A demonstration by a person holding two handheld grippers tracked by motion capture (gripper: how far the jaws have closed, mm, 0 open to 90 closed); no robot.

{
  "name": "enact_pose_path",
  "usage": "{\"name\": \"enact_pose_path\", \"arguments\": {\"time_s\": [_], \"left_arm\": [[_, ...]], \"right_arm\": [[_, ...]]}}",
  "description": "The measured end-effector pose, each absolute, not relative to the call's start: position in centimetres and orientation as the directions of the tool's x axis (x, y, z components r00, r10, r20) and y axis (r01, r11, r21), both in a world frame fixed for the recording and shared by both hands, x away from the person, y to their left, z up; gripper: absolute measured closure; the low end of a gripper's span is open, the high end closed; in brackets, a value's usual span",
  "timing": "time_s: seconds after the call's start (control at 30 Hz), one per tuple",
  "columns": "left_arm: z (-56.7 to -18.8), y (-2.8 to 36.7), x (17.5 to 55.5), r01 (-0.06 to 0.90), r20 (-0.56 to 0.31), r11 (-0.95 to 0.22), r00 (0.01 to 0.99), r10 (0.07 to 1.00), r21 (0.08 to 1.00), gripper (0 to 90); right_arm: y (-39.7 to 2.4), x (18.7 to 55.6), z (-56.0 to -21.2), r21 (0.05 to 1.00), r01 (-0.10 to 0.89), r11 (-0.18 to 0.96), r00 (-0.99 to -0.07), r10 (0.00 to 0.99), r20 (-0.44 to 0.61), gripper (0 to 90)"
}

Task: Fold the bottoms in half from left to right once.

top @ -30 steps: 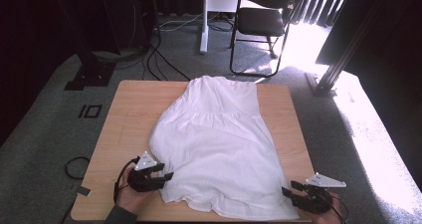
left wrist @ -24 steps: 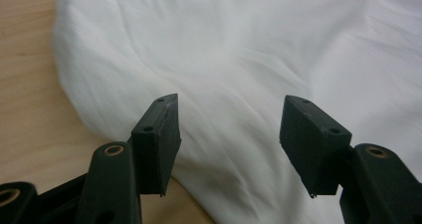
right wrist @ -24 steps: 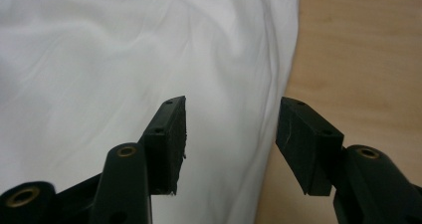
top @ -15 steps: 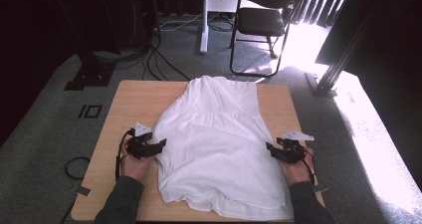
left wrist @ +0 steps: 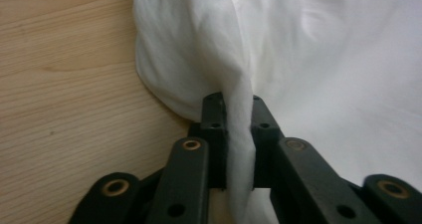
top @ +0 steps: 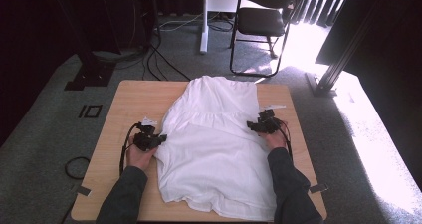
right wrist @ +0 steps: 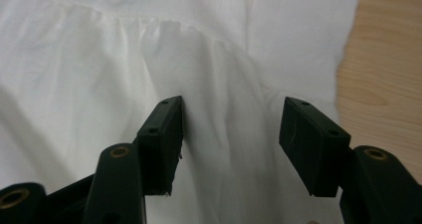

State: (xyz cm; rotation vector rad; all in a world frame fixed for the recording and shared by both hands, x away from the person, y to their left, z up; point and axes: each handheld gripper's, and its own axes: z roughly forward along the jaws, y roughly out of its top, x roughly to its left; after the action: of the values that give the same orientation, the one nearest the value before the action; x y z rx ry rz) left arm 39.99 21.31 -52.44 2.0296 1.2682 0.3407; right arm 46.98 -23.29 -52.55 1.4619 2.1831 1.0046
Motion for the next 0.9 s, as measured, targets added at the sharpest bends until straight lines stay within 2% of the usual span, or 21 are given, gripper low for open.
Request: {"name": "enact_pose_path", "arguments": {"time_s": [0.03,0.07,0.1,0.13,0.17,0.2,0.23,0.37,0.4,0.43,0.5,0.53,0.57,0.67,0.8,0.9], "left_arm": [[-52.4,21.3,40.0,0.677,-0.141,-0.268,0.484,0.864,0.686,85.5],[-51.9,21.3,39.5,0.661,-0.126,-0.278,0.494,0.86,0.697,85.9],[-51.6,21.5,39.3,0.653,-0.124,-0.281,0.501,0.856,0.703,85.9],[-50.6,21.9,38.6,0.64,-0.105,-0.282,0.497,0.861,0.715,86.0],[-50.6,21.9,38.6,0.64,-0.105,-0.282,0.497,0.861,0.715,86.1],[-49.9,22.5,38.1,0.631,-0.093,-0.278,0.489,0.867,0.724,86.1],[-48.7,23.6,37.3,0.624,-0.096,-0.245,0.461,0.882,0.742,86.2],[-47.2,24.5,36.2,0.596,-0.1,-0.212,0.446,0.889,0.774,84.5],[-46.8,24.5,35.8,0.58,-0.127,-0.193,0.465,0.876,0.792,84.5],[-46.7,24.1,35.6,0.575,-0.144,-0.196,0.492,0.859,0.794,67.6],[-46.8,23.5,35.5,0.567,-0.117,-0.225,0.504,0.856,0.793,58.8],[-47.2,22.9,35.8,0.56,-0.108,-0.244,0.521,0.847,0.792,58.8],[-47.3,22.7,36.0,0.565,-0.114,-0.246,0.526,0.843,0.788,51.8],[-47.5,22.2,36.6,0.56,-0.133,-0.224,0.526,0.84,0.798,43.4],[-46.8,21.9,37.4,0.534,-0.14,-0.187,0.513,0.847,0.825,38.8],[-46.7,21.5,38.2,0.536,-0.13,-0.191,0.503,0.855,0.822,35.6]], "right_arm": [[-23.3,47.0,-52.5,0.707,0.67,0.226,-0.421,0.9,0.111,42.4],[-22.7,48.0,-53.2,0.684,0.697,0.215,-0.421,0.895,0.148,51.1],[-22.7,48.0,-53.2,0.684,0.697,0.215,-0.421,0.895,0.148,51.1],[-22.2,48.3,-53.5,0.663,0.708,0.241,-0.439,0.887,0.146,77.0],[-22.2,48.3,-53.5,0.663,0.708,0.241,-0.439,0.887,0.146,77.0],[-22.0,48.2,-53.3,0.663,0.705,0.251,-0.44,0.888,0.131,84.3],[-22.0,47.5,-51.9,0.702,0.668,0.247,-0.453,0.883,0.121,88.9],[-22.5,46.2,-49.8,0.761,0.6,0.247,-0.46,0.885,0.076,89.1],[-23.5,44.8,-47.8,0.821,0.534,0.199,-0.45,0.89,0.077,89.1],[-25.2,43.3,-46.1,0.875,0.468,0.122,-0.389,0.918,0.08,88.8],[-25.6,43.0,-46.1,0.879,0.462,0.116,-0.368,0.927,0.071,88.6],[-26.1,43.2,-46.6,0.867,0.484,0.119,-0.347,0.936,0.066,88.2],[-26.5,43.9,-48.3,0.823,0.542,0.169,-0.33,0.944,0.024,87.3],[-27.1,45.0,-51.7,0.754,0.633,0.175,-0.301,0.953,0.031,86.8],[-27.0,45.7,-54.4,0.709,0.678,0.194,-0.293,0.956,0.018,81.2],[-26.9,45.8,-54.9,0.702,0.683,0.2,-0.286,0.958,0.006,77.9]]}}
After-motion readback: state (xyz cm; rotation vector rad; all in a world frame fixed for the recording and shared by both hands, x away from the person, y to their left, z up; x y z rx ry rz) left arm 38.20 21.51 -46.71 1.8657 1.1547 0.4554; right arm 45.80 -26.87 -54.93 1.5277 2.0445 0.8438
